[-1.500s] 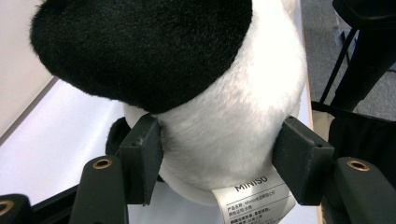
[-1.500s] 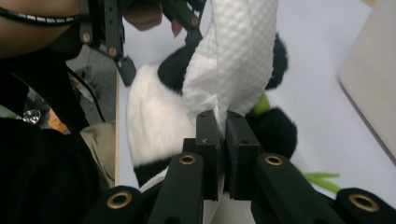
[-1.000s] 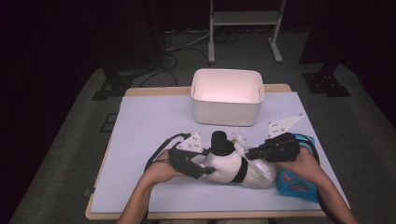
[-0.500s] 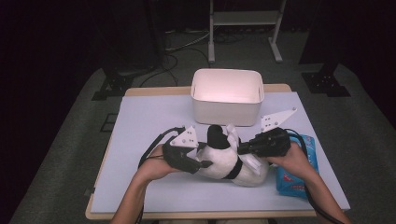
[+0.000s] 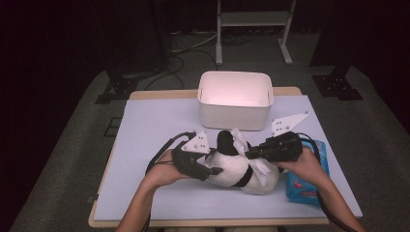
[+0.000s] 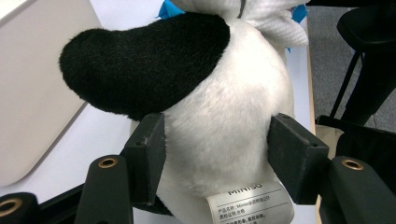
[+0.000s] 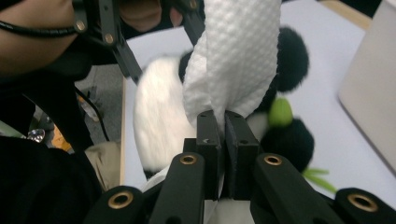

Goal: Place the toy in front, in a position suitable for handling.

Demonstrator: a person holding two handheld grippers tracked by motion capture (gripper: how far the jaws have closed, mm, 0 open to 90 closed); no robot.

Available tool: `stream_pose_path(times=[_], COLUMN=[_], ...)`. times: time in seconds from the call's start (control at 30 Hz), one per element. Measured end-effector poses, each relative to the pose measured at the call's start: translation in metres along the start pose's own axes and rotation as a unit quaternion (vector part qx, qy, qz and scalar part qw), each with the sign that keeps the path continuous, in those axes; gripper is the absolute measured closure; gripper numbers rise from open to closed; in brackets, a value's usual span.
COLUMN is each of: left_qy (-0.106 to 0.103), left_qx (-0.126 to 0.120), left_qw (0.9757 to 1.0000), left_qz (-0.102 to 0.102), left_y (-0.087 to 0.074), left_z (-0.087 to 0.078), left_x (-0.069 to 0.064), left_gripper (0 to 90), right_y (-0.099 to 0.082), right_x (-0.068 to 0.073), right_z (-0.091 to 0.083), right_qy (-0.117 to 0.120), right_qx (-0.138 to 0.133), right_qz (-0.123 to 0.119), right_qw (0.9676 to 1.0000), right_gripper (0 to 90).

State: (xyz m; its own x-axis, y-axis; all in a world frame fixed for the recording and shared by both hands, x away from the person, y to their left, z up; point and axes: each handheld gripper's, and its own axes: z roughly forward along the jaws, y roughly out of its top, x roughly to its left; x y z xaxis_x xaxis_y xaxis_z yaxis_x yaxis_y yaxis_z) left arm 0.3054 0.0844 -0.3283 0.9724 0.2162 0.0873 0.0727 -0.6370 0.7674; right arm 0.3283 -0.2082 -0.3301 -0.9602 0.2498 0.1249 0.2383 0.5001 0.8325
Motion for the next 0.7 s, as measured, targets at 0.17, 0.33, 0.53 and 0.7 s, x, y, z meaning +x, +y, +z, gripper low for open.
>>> stream_pose_path(times=[0.17,0.33,0.53,0.7], left_qy=[-0.001,-0.006,-0.006,-0.016], left_qx=[-0.002,-0.008,-0.002,-0.004], left_qw=[1.0,0.9999,0.9999,0.9994], left_qz=[-0.001,-0.004,-0.016,-0.032], left_y=[0.0,0.002,-0.002,-0.009], left_z=[0.0,0.002,0.006,0.01], left_x=[0.001,0.0,0.003,0.005], left_gripper=[38.6,35.1,25.5,17.7], right_y=[-0.016,-0.026,-0.033,-0.034], right_x=[-0.001,-0.002,-0.004,-0.004], right_z=[-0.002,-0.006,-0.011,-0.011], right_qy=[-0.012,-0.018,-0.019,-0.013], right_qx=[0.024,0.029,0.024,0.027], right_qz=[0.009,0.013,0.021,0.02], right_qw=[0.9996,0.9994,0.9993,0.9993], right_gripper=[84.7,84.8,84.8,84.9])
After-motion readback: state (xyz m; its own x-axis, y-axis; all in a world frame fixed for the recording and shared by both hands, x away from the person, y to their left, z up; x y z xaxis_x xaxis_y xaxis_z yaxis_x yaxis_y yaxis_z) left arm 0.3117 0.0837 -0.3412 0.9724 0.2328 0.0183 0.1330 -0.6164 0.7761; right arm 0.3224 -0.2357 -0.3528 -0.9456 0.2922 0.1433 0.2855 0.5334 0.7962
